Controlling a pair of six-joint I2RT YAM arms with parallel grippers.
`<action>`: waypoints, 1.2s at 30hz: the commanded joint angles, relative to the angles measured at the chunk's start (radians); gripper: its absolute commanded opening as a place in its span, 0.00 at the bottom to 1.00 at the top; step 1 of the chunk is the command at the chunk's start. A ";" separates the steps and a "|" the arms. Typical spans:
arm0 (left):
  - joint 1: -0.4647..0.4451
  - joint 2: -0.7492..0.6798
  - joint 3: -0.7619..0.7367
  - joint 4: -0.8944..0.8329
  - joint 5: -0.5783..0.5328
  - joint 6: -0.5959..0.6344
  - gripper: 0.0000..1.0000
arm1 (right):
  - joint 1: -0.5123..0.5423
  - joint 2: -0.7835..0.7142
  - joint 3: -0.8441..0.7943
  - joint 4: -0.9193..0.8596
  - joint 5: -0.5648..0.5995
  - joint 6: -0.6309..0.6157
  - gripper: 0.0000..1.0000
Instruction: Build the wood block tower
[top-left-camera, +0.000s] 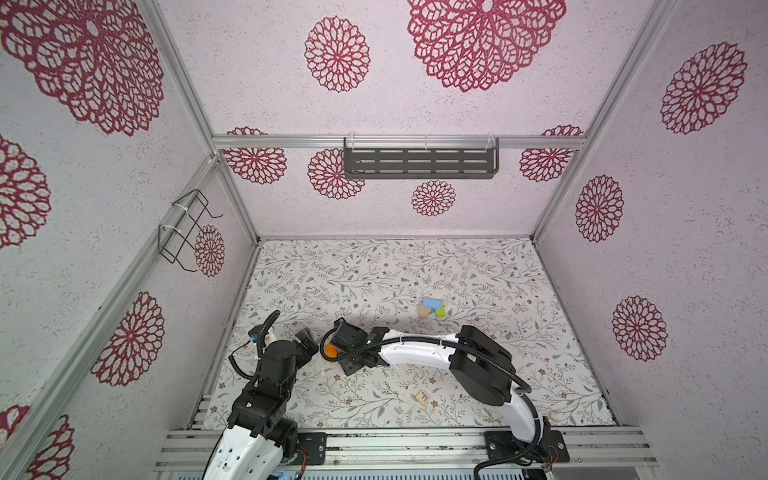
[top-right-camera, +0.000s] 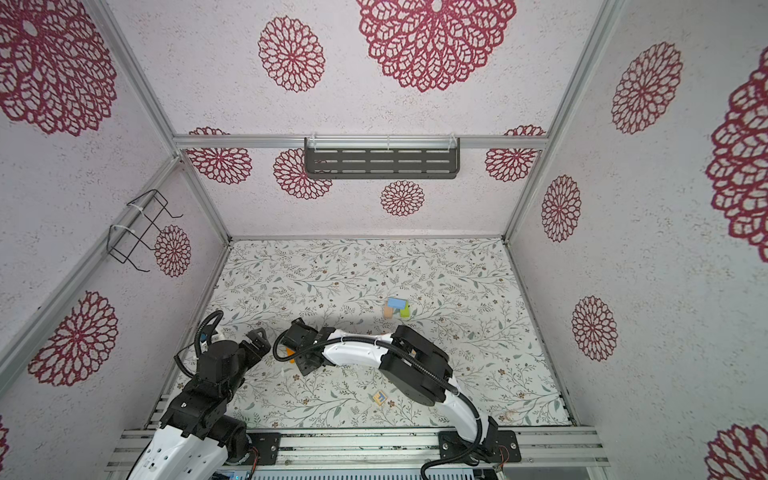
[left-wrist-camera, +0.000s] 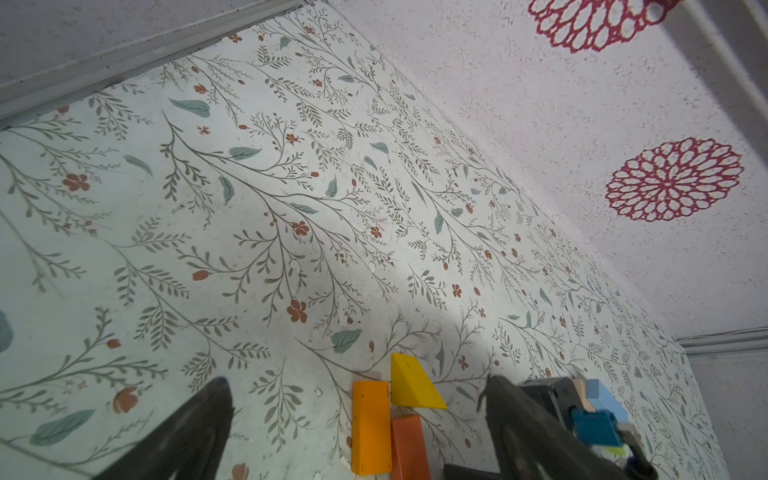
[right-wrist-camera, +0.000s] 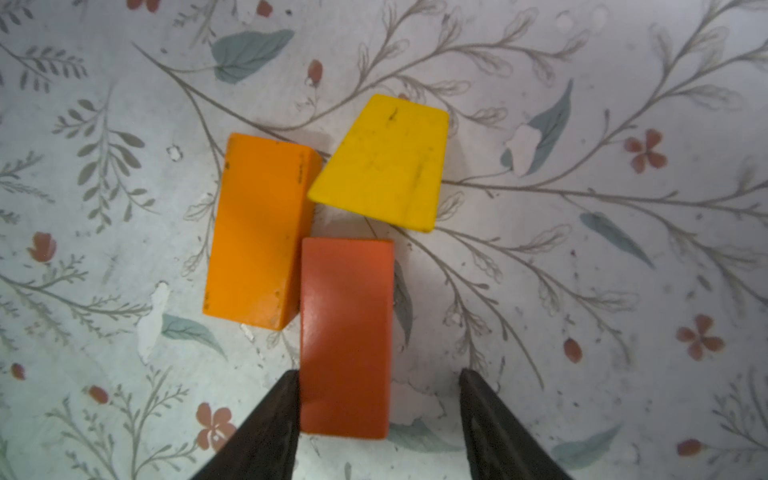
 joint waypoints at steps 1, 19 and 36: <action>0.011 0.029 0.011 0.048 0.041 0.016 0.97 | -0.021 -0.036 -0.038 -0.040 0.048 -0.016 0.63; 0.011 0.230 0.113 0.115 0.270 0.155 1.00 | -0.171 -0.183 -0.254 0.130 -0.002 -0.031 0.63; -0.131 0.692 0.557 -0.227 0.449 0.437 0.48 | -0.431 -0.714 -0.711 0.405 -0.159 -0.052 0.66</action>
